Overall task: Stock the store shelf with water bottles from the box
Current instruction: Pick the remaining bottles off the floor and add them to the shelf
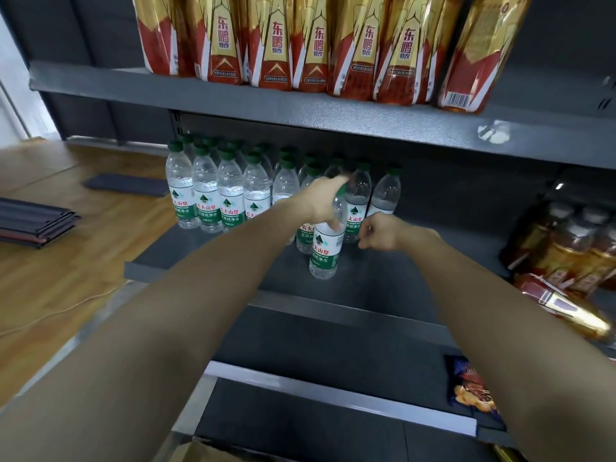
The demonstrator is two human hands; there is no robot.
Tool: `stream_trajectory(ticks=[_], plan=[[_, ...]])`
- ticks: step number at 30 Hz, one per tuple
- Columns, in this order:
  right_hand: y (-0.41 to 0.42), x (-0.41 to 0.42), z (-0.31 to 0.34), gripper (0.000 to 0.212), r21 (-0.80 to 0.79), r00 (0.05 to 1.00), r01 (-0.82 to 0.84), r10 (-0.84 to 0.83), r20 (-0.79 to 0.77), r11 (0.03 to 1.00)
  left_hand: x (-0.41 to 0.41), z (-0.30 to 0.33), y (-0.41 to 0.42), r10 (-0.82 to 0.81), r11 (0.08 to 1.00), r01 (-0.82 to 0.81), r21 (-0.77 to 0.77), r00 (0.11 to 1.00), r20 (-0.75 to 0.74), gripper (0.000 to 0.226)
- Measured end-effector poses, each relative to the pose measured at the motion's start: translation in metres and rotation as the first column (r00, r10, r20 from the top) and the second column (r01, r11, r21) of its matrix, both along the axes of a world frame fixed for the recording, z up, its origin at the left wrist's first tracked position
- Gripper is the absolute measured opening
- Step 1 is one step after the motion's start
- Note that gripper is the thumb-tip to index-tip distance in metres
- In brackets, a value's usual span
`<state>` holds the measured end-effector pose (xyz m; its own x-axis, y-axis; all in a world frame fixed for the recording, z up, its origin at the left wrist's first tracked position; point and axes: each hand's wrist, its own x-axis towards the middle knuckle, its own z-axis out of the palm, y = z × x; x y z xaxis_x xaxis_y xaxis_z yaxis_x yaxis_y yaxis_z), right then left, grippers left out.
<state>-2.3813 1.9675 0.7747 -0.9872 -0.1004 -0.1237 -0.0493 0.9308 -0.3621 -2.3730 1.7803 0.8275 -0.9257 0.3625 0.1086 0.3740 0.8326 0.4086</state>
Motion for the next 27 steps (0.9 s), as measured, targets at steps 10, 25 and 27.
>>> stream_trajectory(ticks=[10, 25, 27], plan=[[0.004, -0.002, 0.000, 0.013, 0.053, 1.000, 0.001, -0.003, 0.024, 0.999, 0.001, -0.003, 0.013, -0.060, 0.985, 0.030, -0.171, 0.982, -0.176, 0.085], [0.003, -0.032, -0.016, 0.011, 0.043, 1.000, -0.015, 0.014, 0.023, 0.999, -0.051, -0.010, 0.034, 0.007, 0.977, -0.056, -0.203, 0.973, -0.232, 0.079], [0.003, -0.038, -0.017, 0.011, 0.046, 1.000, -0.019, 0.017, 0.025, 0.999, -0.058, -0.015, 0.033, 0.003, 0.983, -0.046, -0.178, 0.972, -0.235, 0.076]])
